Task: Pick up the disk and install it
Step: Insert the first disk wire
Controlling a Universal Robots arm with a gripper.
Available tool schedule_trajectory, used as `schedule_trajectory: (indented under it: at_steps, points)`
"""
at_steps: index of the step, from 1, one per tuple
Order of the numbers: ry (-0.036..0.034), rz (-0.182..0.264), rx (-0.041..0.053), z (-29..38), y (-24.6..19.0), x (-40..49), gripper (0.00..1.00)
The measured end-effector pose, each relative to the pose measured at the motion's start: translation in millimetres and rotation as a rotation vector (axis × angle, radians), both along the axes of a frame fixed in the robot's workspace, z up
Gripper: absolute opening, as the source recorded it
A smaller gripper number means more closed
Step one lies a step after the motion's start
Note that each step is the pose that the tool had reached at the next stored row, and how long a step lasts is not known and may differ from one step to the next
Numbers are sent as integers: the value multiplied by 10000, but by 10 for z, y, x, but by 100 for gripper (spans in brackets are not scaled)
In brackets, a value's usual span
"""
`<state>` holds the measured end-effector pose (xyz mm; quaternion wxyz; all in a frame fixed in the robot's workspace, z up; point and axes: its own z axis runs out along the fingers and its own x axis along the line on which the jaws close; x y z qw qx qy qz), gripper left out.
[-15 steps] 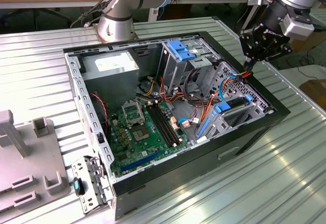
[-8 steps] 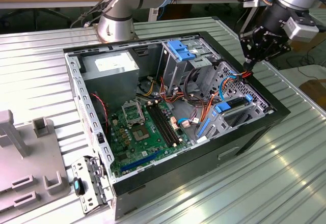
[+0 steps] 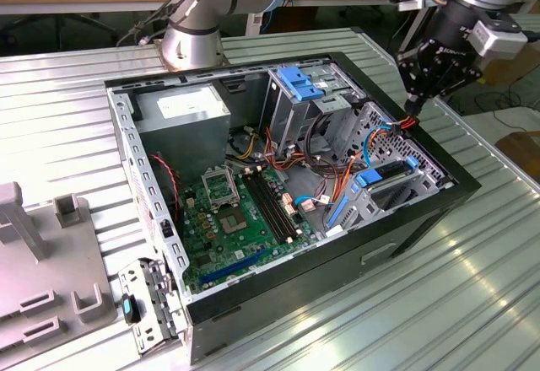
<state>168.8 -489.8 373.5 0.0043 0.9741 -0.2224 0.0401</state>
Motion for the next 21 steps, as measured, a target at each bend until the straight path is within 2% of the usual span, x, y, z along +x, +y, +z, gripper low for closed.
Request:
schedule_trajectory:
  at_steps: [2,3,5,7,8,9,10,11,14,15,16,18,21]
  points:
    - [-10,528,-3,0,0,0,11]
    - [-20,993,-60,-5,-1,0,11]
    - [-38,1489,-107,-10,0,0,11]
    - [-75,1780,-154,-13,-1,-1,11]
    - [-117,1933,-192,-14,0,0,11]
    - [-128,2034,-231,-14,0,1,11]
    - [-131,2103,-279,-14,0,0,18]
    - [-153,2224,-408,-16,0,0,18]
    - [-197,2407,-602,-17,-1,-1,19]
    - [-206,2432,-634,-17,-1,-2,19]
    - [-208,2476,-653,-17,-1,-4,25]
    - [-213,2511,-680,-18,9,-49,25]
    - [-217,2502,-704,-30,19,-55,25]
